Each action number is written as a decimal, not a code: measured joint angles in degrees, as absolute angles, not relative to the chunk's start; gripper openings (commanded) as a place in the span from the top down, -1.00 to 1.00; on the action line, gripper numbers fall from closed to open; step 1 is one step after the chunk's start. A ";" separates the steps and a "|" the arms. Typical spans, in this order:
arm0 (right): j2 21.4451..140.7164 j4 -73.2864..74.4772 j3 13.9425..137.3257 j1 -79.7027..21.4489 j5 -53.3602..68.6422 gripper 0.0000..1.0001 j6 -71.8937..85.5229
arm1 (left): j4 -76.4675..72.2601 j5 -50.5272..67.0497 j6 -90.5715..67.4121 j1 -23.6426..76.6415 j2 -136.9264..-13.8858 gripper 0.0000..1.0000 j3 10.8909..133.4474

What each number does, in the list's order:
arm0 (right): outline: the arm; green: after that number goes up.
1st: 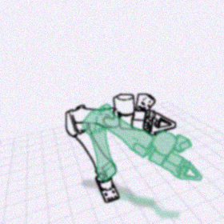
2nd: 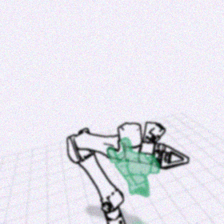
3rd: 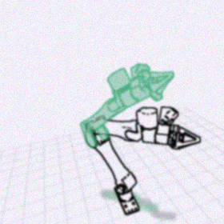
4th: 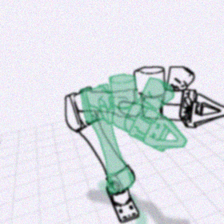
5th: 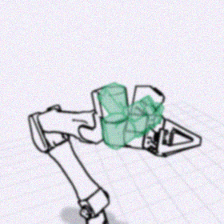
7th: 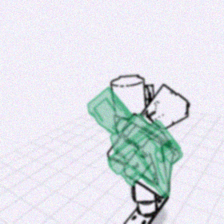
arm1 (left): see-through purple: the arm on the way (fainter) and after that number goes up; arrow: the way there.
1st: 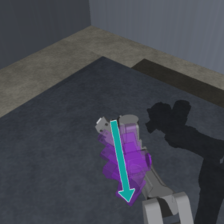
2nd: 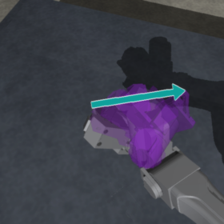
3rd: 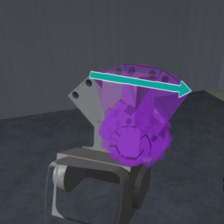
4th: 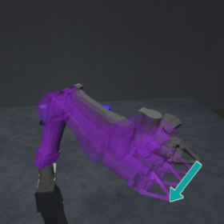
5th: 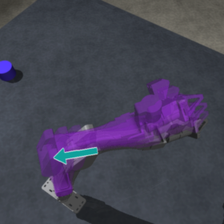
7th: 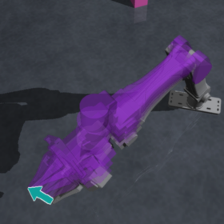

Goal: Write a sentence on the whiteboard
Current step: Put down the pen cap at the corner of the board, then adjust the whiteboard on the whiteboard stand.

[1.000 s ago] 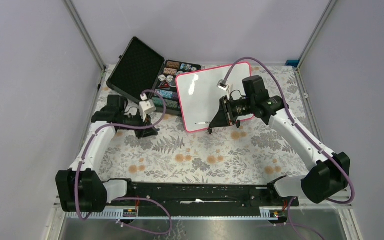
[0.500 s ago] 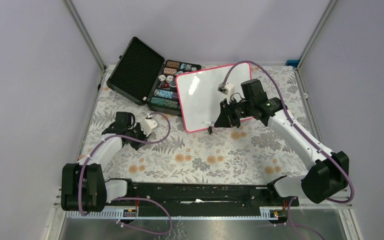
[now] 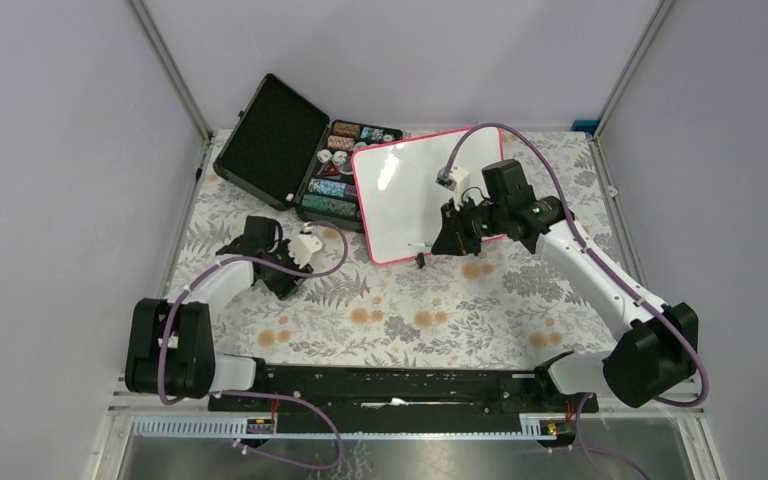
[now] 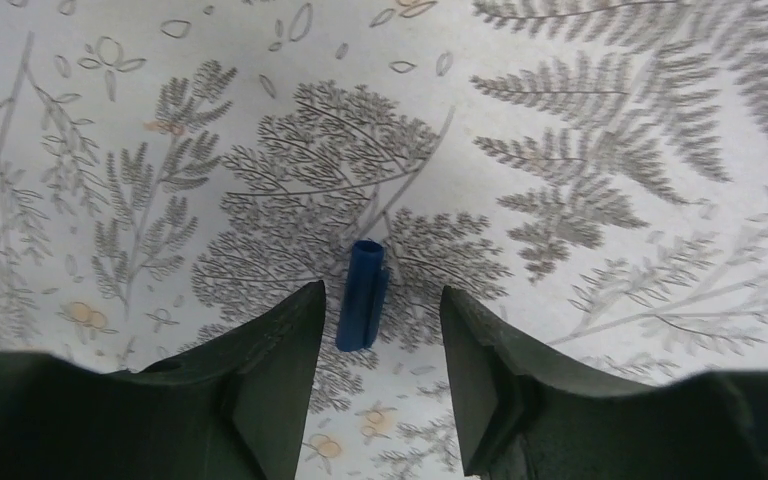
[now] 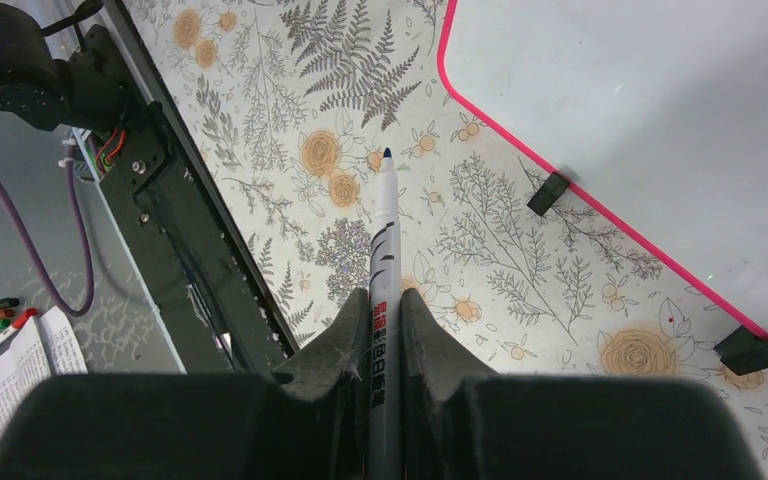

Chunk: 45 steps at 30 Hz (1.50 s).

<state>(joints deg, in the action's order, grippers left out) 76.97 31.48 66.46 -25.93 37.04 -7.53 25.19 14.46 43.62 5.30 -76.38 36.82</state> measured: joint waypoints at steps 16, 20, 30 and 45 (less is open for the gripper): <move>84.47 26.24 80.29 -28.84 30.76 1.00 -9.30 | 23.59 45.36 11.55 5.39 -72.16 -0.33 57.60; 86.06 21.87 81.28 -29.82 29.10 1.00 -10.09 | 9.19 52.56 -0.60 5.52 -75.40 -0.32 55.13; 88.88 17.41 81.32 -29.95 27.90 1.00 -14.90 | -19.25 58.57 -20.14 5.30 -91.24 -0.28 51.13; 95.37 17.47 87.22 -30.06 25.47 1.00 -19.46 | -36.21 60.66 -32.10 8.43 -102.45 0.29 56.10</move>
